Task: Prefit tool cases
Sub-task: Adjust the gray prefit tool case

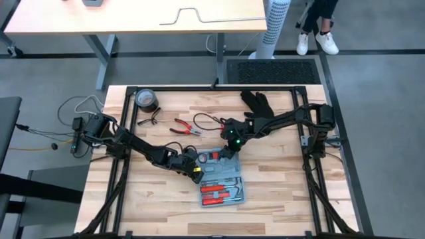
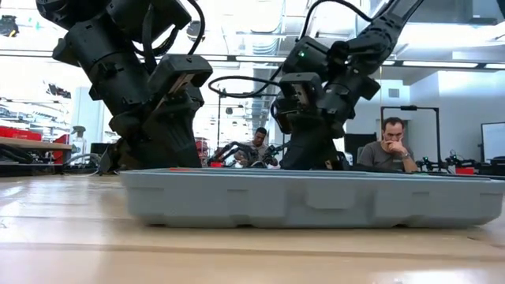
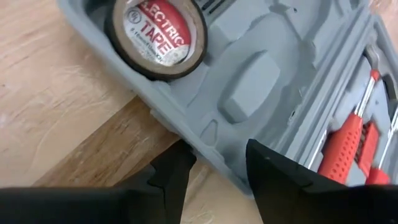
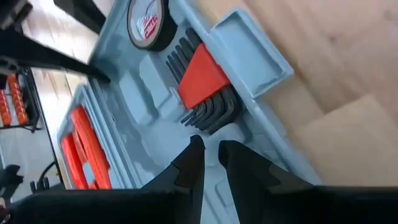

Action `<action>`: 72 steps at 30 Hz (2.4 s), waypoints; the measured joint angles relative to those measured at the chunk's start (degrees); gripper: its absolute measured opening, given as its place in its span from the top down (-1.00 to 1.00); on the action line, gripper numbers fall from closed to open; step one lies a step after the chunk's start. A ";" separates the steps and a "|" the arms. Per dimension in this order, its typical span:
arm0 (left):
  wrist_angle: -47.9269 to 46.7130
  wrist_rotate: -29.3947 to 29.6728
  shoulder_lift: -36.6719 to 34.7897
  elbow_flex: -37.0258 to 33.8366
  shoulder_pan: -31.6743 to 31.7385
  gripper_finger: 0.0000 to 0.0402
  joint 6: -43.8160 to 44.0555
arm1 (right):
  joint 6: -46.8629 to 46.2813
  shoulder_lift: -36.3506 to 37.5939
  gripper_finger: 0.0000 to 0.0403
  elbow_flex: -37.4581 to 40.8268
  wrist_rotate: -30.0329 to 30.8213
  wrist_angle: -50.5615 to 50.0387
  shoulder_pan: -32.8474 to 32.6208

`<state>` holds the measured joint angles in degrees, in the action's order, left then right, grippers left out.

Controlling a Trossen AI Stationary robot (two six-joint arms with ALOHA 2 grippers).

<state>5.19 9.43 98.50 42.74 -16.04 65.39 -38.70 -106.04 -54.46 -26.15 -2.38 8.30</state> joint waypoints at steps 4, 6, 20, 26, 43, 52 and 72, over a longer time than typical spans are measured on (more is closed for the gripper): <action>0.09 0.17 0.00 0.00 0.01 0.25 0.02 | 0.11 -0.08 0.62 0.00 -1.06 1.03 1.88; 0.20 0.72 0.00 0.00 0.01 0.25 -0.01 | 0.13 -0.10 0.62 0.00 -2.06 1.43 2.70; 0.72 1.06 0.07 0.02 2.29 0.25 -2.19 | 1.66 -0.15 0.62 0.00 -3.45 1.28 4.17; 0.80 1.33 0.09 0.02 2.37 0.25 -2.26 | 1.89 -0.16 0.62 0.00 -3.04 1.26 4.23; 1.37 2.33 0.21 0.00 3.23 0.25 -2.31 | -2.82 -5.88 0.61 0.04 -12.54 14.99 4.59; 7.06 1.89 3.76 0.09 4.30 0.25 -2.06 | -3.86 -5.88 0.62 0.09 -18.32 17.75 4.20; 7.91 -0.07 3.67 0.02 4.23 0.25 -2.03 | 8.37 5.47 0.95 0.00 9.86 -11.89 2.57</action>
<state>13.10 9.36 102.17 42.76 -11.81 63.36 -30.33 -100.57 -54.46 -16.30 -14.27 10.86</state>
